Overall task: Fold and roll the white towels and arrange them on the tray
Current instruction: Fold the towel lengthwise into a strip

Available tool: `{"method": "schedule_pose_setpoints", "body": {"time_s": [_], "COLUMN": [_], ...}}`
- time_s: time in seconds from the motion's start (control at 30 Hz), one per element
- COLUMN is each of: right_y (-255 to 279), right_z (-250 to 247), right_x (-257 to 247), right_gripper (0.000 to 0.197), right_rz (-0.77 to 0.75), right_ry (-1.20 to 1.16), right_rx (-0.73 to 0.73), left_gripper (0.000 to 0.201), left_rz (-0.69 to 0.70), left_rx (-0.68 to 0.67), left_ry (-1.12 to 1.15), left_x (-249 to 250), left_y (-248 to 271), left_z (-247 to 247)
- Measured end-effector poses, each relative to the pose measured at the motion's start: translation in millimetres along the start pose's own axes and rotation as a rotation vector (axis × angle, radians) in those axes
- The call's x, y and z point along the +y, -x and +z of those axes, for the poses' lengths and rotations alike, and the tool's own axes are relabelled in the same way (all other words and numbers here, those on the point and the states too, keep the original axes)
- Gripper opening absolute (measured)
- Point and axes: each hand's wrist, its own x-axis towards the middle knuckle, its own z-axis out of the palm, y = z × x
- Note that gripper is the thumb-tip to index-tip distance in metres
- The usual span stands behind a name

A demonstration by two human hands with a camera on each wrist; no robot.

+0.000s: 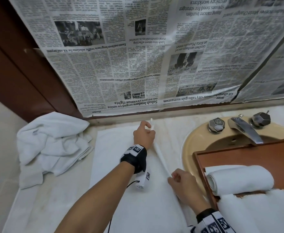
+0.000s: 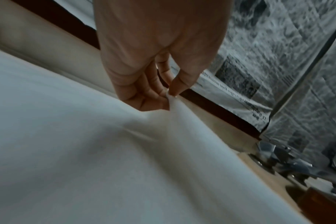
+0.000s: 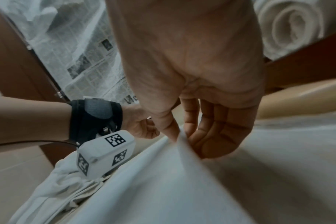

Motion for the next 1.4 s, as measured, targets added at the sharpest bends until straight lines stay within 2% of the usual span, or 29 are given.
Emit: {"method": "schedule_pose_setpoints", "body": {"time_s": [0.17, 0.33, 0.53, 0.63, 0.77, 0.93, 1.03, 1.3, 1.4], "right_y": [23.8, 45.0, 49.9, 46.4, 41.8, 38.0, 36.2, 32.5, 33.7], "right_z": [9.6, 33.3, 81.4, 111.5, 146.5, 173.9, 180.2, 183.6, 186.0], "right_x": [-31.8, -80.6, -124.3, -136.1, -139.5, -132.0, -126.8, -119.2, -117.1], "right_gripper": [0.027, 0.028, 0.023, 0.021, 0.019, 0.019, 0.019, 0.018, 0.019], "right_rz": [-0.111, -0.237, -0.322, -0.334, -0.291, -0.238, -0.226, -0.198, -0.213], "right_ry": [-0.090, -0.118, -0.033, 0.004, 0.036, 0.054, 0.067, 0.046, 0.058], "right_rx": [-0.091, -0.083, -0.104, -0.126, -0.181, -0.240, -0.257, -0.258, -0.256], "left_gripper": [0.011, 0.012, 0.011, 0.008, 0.007, 0.021, 0.028, 0.025, 0.027], "left_rz": [-0.081, -0.207, -0.205, -0.175, -0.169, -0.135, -0.110, -0.056, -0.082], "left_rx": [0.069, 0.136, 0.148, 0.141, 0.129, 0.154, 0.106, 0.085, 0.065], "left_ry": [0.073, 0.122, 0.103, -0.014, -0.136, -0.313, -0.418, -0.485, -0.516], "left_x": [-12.8, -36.0, -64.4, -87.3, -114.5, -127.0, -132.0, -136.9, -136.0], "left_y": [14.2, 9.8, -1.3, -10.8, -21.3, -19.8, -24.5, -30.7, -31.3], "left_z": [-55.3, -118.5, -177.0, -194.1, -200.6, -195.0, -192.4, -190.7, -188.5]}}
